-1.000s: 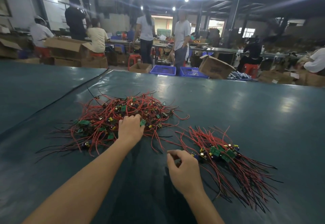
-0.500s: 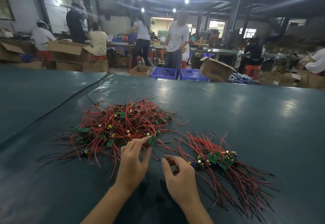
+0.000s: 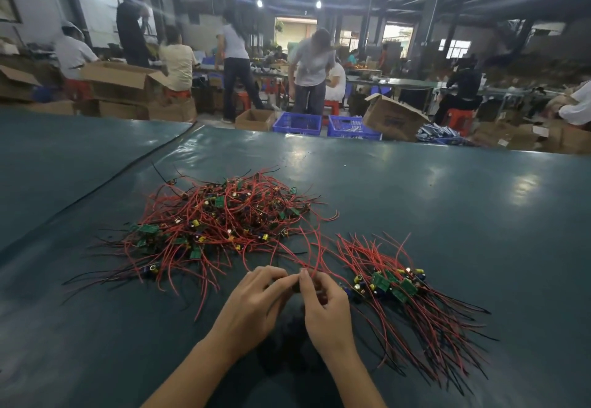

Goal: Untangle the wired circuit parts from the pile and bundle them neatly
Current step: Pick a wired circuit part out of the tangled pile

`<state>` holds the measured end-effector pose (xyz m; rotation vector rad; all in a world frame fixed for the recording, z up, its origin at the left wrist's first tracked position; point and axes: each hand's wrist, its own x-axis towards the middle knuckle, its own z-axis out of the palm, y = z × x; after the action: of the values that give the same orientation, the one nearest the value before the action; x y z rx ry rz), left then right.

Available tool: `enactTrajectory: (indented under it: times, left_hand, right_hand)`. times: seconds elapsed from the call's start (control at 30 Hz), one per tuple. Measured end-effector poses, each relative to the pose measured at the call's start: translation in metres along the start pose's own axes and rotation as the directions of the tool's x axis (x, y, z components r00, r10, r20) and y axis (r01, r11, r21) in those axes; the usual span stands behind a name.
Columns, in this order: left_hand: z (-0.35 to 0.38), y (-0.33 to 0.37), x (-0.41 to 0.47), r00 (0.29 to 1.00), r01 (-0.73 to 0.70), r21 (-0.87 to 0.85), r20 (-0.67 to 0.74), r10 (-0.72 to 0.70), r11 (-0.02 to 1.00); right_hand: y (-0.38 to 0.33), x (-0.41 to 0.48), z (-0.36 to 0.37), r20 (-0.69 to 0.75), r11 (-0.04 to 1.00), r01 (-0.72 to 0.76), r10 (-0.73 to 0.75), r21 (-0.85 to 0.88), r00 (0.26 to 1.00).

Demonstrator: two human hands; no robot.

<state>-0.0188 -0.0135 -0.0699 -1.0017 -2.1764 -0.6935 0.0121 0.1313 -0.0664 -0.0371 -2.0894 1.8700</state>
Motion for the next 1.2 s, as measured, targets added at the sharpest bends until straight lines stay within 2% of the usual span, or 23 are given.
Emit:
enactTrajectory:
  times: [0.1,0.27,0.37,0.43,0.5,0.6,0.73,0.9,1.07,1.2]
  left_hand:
    - [0.0,0.002,-0.001,1.0,0.022,-0.033,-0.009,-0.023,0.999]
    - [0.0,0.002,-0.002,0.989,0.081,-0.13,-0.111,-0.096,0.988]
    - [0.0,0.0,-0.002,0.957,0.221,-0.202,-0.143,-0.252,0.954]
    - [-0.002,-0.002,-0.003,0.919,0.343,-0.279,-0.096,-0.382,0.897]
    - [-0.004,-0.002,-0.005,0.894,0.412,-0.362,-0.016,-0.447,0.836]
    - [-0.004,0.002,-0.007,0.865,0.481,-0.455,0.107,-0.491,0.749]
    - [-0.003,0.001,-0.007,0.832,0.536,-0.53,0.202,-0.516,0.657]
    - [-0.007,0.0,-0.006,0.764,0.609,-0.645,0.323,-0.558,0.461]
    - [-0.013,-0.001,-0.002,0.749,0.579,-0.716,0.278,-0.601,0.39]
    - [-0.017,-0.004,0.0,0.648,0.564,-0.769,0.187,-0.738,0.3]
  right_hand:
    - [-0.001,0.001,0.001,-0.024,0.997,-0.018,0.02,0.076,1.0]
    - [-0.001,0.002,0.0,-0.046,0.986,-0.085,0.092,0.141,0.995]
    - [-0.002,0.004,0.0,-0.074,0.969,-0.129,0.148,0.211,0.986]
    - [-0.004,0.003,0.001,-0.07,0.967,-0.127,0.145,0.22,0.987]
    - [-0.006,0.001,0.002,-0.048,0.972,-0.113,0.125,0.206,0.991]
    - [-0.008,-0.003,0.006,0.031,0.985,-0.073,0.069,0.154,0.997]
    - [-0.009,-0.006,0.012,0.102,0.991,-0.03,0.017,0.129,0.995]
    - [-0.004,-0.011,0.011,0.152,0.999,0.004,-0.01,0.037,0.988]
    - [-0.003,-0.015,0.011,0.119,0.996,0.027,-0.017,-0.087,0.993]
    - [-0.009,-0.003,0.012,-0.012,0.998,-0.062,0.061,-0.008,0.998]
